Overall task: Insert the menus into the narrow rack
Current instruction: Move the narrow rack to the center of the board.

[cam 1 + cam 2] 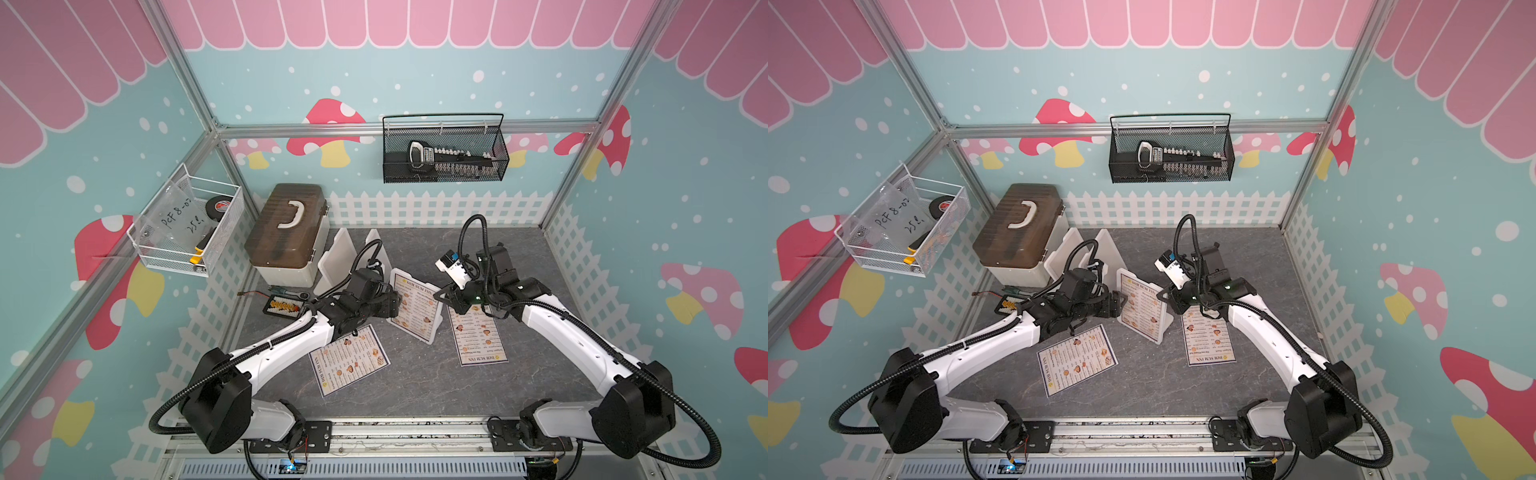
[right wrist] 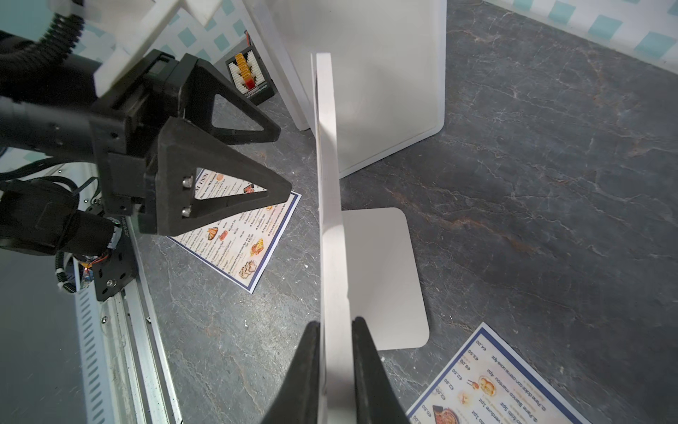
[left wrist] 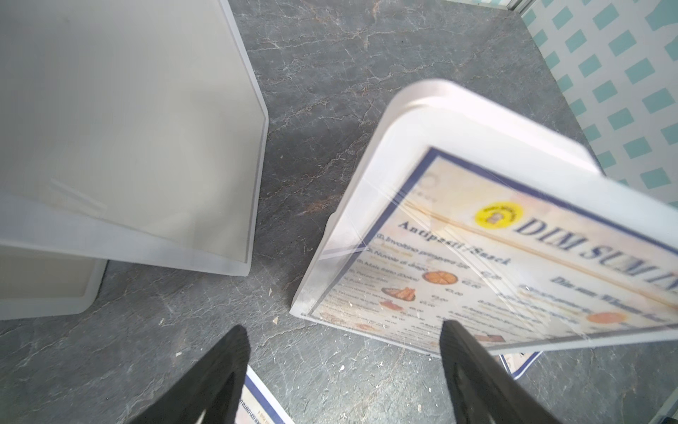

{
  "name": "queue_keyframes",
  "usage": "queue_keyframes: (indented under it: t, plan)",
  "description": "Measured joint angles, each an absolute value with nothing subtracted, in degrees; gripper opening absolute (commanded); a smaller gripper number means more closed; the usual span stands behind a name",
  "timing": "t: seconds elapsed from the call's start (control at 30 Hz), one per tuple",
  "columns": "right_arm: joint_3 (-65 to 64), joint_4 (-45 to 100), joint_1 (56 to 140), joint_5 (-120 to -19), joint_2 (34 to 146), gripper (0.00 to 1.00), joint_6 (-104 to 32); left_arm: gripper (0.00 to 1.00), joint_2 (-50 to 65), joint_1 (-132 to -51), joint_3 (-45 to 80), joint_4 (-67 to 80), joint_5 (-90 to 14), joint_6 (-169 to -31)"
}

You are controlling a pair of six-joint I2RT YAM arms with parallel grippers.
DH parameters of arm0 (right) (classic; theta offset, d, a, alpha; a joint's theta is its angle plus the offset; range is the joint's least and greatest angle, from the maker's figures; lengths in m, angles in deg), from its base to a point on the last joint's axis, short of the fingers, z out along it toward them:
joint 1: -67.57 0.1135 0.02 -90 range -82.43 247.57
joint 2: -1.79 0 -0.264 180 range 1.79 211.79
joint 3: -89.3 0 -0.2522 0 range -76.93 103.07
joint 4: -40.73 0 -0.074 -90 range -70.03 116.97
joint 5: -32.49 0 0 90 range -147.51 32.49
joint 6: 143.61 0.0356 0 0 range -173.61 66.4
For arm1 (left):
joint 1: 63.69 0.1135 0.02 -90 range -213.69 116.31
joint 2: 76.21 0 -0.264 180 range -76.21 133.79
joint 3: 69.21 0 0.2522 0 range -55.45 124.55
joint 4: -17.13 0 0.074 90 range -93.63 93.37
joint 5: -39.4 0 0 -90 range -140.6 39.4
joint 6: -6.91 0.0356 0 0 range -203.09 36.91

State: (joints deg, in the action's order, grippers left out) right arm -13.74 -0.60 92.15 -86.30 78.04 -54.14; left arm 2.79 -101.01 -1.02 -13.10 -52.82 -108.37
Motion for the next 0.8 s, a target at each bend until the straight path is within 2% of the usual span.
queue_keyframes:
  t: [0.43,0.8]
  plan:
    - [-4.40,-2.04,92.19,-70.78,84.01,0.08,-50.93,0.81,1.85,-101.01,-1.54,-13.12,-53.65,-108.37]
    - [0.45,-2.26,85.31,-69.80,90.02,0.07,-49.66,0.81,0.80,-101.01,-1.83,-13.40,-53.65,-108.00]
